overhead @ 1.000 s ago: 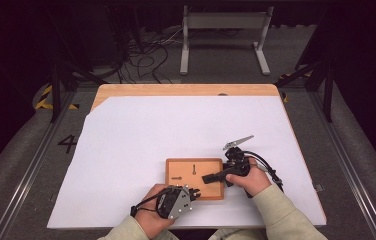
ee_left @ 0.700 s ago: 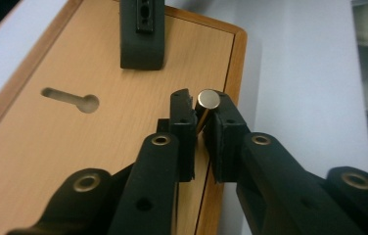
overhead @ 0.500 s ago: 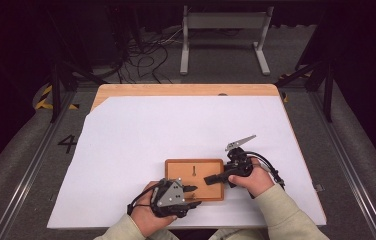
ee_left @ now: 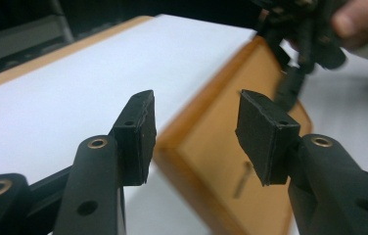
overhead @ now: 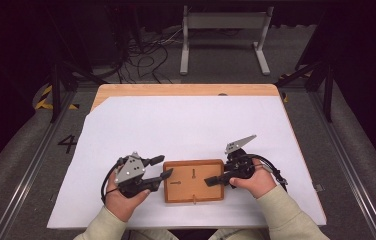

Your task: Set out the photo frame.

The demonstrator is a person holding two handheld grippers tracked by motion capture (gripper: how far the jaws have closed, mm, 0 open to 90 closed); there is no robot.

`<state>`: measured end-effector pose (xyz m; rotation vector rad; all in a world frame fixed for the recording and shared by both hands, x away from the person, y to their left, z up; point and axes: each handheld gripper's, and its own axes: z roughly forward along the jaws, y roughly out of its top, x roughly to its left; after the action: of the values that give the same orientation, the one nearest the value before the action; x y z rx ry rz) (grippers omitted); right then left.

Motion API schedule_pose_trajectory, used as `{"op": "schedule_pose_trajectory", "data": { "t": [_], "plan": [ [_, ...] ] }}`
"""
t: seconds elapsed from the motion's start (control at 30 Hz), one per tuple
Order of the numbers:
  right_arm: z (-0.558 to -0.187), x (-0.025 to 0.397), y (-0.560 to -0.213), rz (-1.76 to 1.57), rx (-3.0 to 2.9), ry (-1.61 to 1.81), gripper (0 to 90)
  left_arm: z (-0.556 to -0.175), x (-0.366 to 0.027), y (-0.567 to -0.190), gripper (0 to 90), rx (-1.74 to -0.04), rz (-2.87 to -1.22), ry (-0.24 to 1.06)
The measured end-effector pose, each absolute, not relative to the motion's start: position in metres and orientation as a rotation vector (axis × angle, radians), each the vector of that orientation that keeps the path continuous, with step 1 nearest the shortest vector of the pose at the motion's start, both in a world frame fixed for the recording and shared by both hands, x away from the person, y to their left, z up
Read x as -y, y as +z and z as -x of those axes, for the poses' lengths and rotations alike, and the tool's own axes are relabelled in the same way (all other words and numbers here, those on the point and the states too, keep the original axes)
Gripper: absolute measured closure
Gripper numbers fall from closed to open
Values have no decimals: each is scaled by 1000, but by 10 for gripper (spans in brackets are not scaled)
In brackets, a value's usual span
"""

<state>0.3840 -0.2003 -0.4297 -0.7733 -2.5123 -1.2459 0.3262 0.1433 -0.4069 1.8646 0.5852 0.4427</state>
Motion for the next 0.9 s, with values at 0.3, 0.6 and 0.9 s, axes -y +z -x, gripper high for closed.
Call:
{"op": "schedule_pose_trajectory", "data": {
  "t": [0.3,0.6,0.9],
  "plan": [
    [-381,207,-417,680,2763,-1384,628,-331,-146,-412,481,-619,-1877,443],
    [-374,205,-413,424,3061,-1412,707,-340,-151,-419,482,-671,-1877,408],
    [-367,201,-412,94,3263,-1344,707,-345,-156,-425,483,-713,-1876,374]
  ]
}}
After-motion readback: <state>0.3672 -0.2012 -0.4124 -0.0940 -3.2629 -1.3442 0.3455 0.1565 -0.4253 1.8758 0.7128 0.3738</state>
